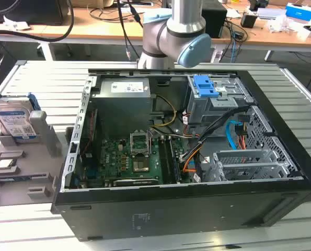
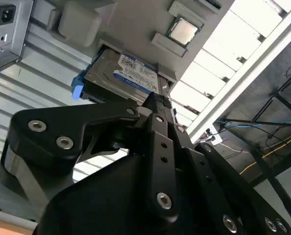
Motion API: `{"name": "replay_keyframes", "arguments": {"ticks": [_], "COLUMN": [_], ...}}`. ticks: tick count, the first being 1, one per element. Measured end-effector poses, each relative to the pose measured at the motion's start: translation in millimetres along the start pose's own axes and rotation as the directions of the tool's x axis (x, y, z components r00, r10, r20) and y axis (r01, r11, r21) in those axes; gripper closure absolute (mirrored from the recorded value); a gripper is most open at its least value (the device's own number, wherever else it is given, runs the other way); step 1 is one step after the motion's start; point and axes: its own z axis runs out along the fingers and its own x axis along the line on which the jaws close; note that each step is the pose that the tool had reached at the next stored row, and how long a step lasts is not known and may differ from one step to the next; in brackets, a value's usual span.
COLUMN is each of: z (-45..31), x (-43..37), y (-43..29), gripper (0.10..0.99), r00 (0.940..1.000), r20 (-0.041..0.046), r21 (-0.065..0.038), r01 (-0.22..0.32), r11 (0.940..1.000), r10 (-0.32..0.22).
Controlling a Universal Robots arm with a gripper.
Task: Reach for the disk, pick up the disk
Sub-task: 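Pick up the disk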
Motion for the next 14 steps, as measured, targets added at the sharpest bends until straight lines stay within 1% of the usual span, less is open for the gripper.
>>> {"name": "replay_keyframes", "arguments": {"ticks": [1, 2, 3, 6, 9, 10, 12, 14], "z": [0.0, 0.0, -0.1, 0.0, 0.0, 0.0, 0.0, 0.0], "x": [0.1, 0.0, 0.0, 0.0, 0.0, 0.0, 0.0, 0.0], "y": [0.0, 0.0, 0.0, 0.0, 0.0, 0.0, 0.0, 0.0], "gripper": [0.980, 0.980, 0.980, 0.980, 0.980, 0.980, 0.980, 0.980], "r00": [0.9998, 0.9987, 0.9978, 0.9924, 0.9817, 0.9800, 0.9681, 0.9612], "r20": [-0.0008, -0.0020, -0.0027, -0.0047, -0.0073, -0.0076, -0.0096, -0.0105], "r21": [0.000, 0.000, 0.000, 0.000, -0.001, -0.001, -0.001, -0.001], "r01": [0.018, 0.052, 0.067, 0.123, 0.190, 0.199, 0.250, 0.276], "r11": [0.9998, 0.9987, 0.9978, 0.9924, 0.9817, 0.9800, 0.9681, 0.9613], "r10": [-0.018, -0.052, -0.067, -0.123, -0.190, -0.199, -0.250, -0.276]}}
